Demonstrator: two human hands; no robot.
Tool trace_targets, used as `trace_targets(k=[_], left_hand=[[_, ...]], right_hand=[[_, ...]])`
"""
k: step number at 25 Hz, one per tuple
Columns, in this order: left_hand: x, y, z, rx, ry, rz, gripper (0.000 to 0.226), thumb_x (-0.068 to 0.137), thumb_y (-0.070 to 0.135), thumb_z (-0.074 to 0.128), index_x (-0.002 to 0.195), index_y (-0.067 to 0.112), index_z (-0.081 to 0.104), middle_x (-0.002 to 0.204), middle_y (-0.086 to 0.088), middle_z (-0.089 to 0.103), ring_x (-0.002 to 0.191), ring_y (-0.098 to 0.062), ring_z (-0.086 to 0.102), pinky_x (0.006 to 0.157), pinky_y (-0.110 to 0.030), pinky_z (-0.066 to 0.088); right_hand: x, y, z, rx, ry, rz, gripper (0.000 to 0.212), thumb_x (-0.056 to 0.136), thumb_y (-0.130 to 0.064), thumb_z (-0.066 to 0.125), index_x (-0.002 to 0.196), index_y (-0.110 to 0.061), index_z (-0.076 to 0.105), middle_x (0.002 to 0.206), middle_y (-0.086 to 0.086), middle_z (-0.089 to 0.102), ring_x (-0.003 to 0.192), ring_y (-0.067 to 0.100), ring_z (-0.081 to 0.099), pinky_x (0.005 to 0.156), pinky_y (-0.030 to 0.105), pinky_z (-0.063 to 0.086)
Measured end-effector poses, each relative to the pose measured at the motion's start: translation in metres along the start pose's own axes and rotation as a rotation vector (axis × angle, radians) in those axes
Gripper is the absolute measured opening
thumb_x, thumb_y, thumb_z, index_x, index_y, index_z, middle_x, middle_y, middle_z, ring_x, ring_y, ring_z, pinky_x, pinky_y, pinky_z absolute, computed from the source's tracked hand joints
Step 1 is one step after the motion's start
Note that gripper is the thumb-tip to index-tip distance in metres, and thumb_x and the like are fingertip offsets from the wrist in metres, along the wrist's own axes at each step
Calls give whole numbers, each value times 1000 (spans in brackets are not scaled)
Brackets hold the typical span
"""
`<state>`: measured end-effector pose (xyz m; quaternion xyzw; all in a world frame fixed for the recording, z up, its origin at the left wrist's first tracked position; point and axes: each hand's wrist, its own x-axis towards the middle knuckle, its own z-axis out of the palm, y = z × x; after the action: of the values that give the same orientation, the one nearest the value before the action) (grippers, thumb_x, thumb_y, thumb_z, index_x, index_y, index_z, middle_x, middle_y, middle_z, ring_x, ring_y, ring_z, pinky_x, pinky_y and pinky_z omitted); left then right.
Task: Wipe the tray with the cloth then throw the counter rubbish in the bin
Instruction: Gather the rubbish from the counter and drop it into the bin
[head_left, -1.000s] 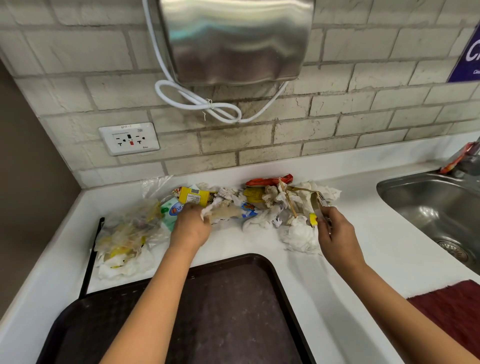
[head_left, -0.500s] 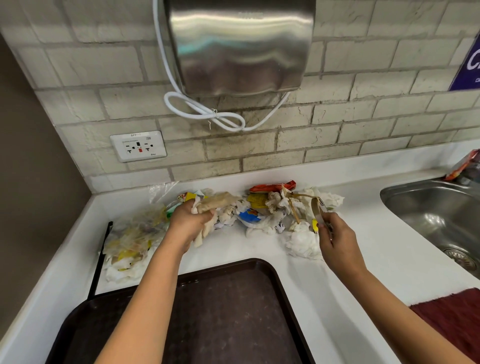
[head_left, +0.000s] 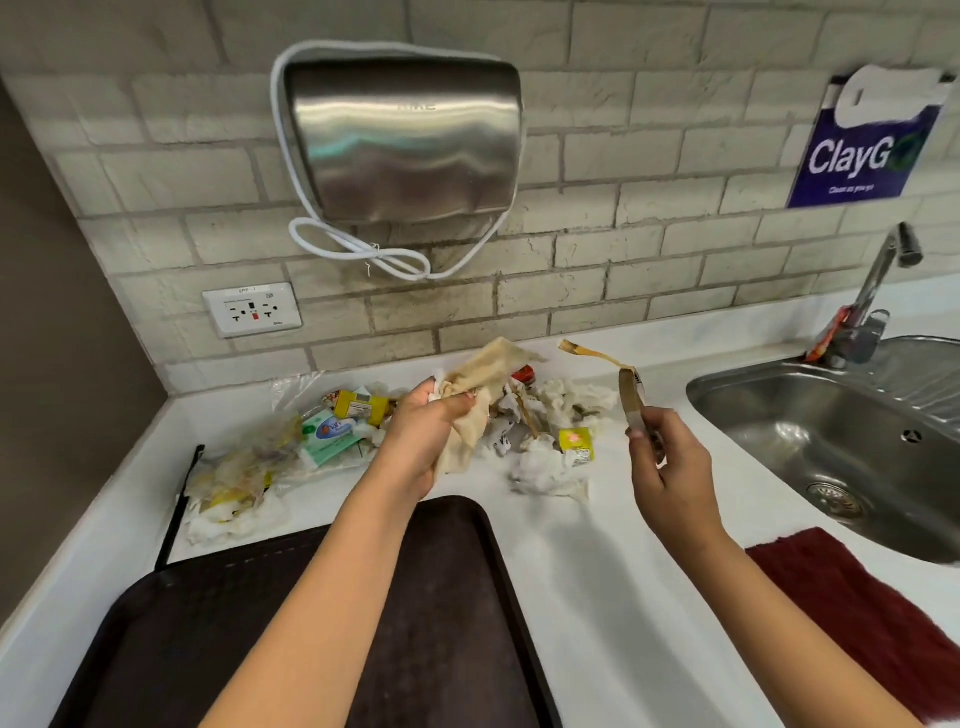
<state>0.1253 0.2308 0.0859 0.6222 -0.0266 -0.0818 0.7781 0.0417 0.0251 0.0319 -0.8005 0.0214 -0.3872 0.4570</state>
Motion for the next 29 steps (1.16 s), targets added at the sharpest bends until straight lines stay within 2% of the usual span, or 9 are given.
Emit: trace_targets(k=[4, 8, 11, 13, 18, 21, 24, 27, 29], left_hand=[[-43, -13, 46, -47, -111, -61, 19, 89, -3, 50, 98, 10, 60, 82, -5, 67, 62, -12, 65, 60, -23, 53], [-96, -26, 89, -16, -206, -165, 35, 85, -10, 34, 111, 5, 50, 89, -9, 61, 71, -18, 59, 58, -24, 49], [-150, -43, 121, 31, -271, -195, 45, 76, -21, 26, 100, 6, 53, 88, -10, 58, 74, -19, 55, 64, -27, 45], [-178, -57, 142, 121, -296, -191, 46, 76, -26, 28, 93, 9, 52, 88, -9, 56, 78, -17, 54, 69, -27, 43], [-250, -109, 158, 95, -376, -219, 56, 79, -28, 33, 116, 10, 50, 95, -2, 59, 88, -12, 58, 77, -19, 49], [-296, -150, 155, 115, -345, -318, 49, 77, -24, 41, 109, 12, 50, 93, -3, 58, 87, -12, 56, 78, -21, 49], [-329, -200, 139, 108, -283, -482, 49, 82, -26, 35, 112, 10, 46, 95, -4, 59, 89, -13, 57, 72, -17, 52], [-349, -258, 128, 93, -247, -633, 56, 84, -24, 37, 125, 14, 45, 112, -6, 60, 104, -18, 57, 84, -24, 50], [-357, -299, 121, 106, -206, -721, 56, 84, -23, 39, 126, 14, 45, 115, -6, 60, 108, -21, 56, 88, -28, 48]], right_hand=[[-23, 1, -50, 3, 50, -9, 11, 85, -17, 41, 87, -17, 52, 70, -10, 50, 67, 0, 48, 57, 8, 35], [-52, 3, -104, -6, 46, 21, 13, 87, -18, 42, 92, -18, 54, 71, -13, 50, 65, 1, 48, 58, 10, 35], [-88, 6, -154, -32, 50, 28, 13, 89, -19, 42, 94, -17, 55, 67, -13, 49, 59, 5, 46, 58, 16, 35], [-109, 5, -185, -2, 53, 41, 12, 89, -17, 42, 91, -20, 54, 67, -10, 50, 61, 4, 47, 59, 15, 36], [-182, 4, -246, 71, 54, 3, 14, 87, -27, 40, 95, -34, 50, 75, -17, 53, 64, 0, 47, 57, 9, 35], [-237, 8, -272, 111, 49, 14, 18, 86, -21, 39, 95, -33, 50, 78, -26, 51, 64, -4, 45, 58, 7, 34], [-291, 26, -283, 119, 81, 92, 26, 84, -18, 39, 93, -39, 52, 79, -29, 50, 66, -3, 44, 59, 8, 34], [-341, 54, -284, 113, 95, 245, 32, 83, -20, 39, 93, -48, 53, 76, -27, 51, 65, -3, 46, 56, 10, 36], [-376, 73, -279, 87, 72, 368, 31, 83, -23, 39, 91, -49, 53, 75, -28, 54, 65, -5, 50, 57, 6, 37]])
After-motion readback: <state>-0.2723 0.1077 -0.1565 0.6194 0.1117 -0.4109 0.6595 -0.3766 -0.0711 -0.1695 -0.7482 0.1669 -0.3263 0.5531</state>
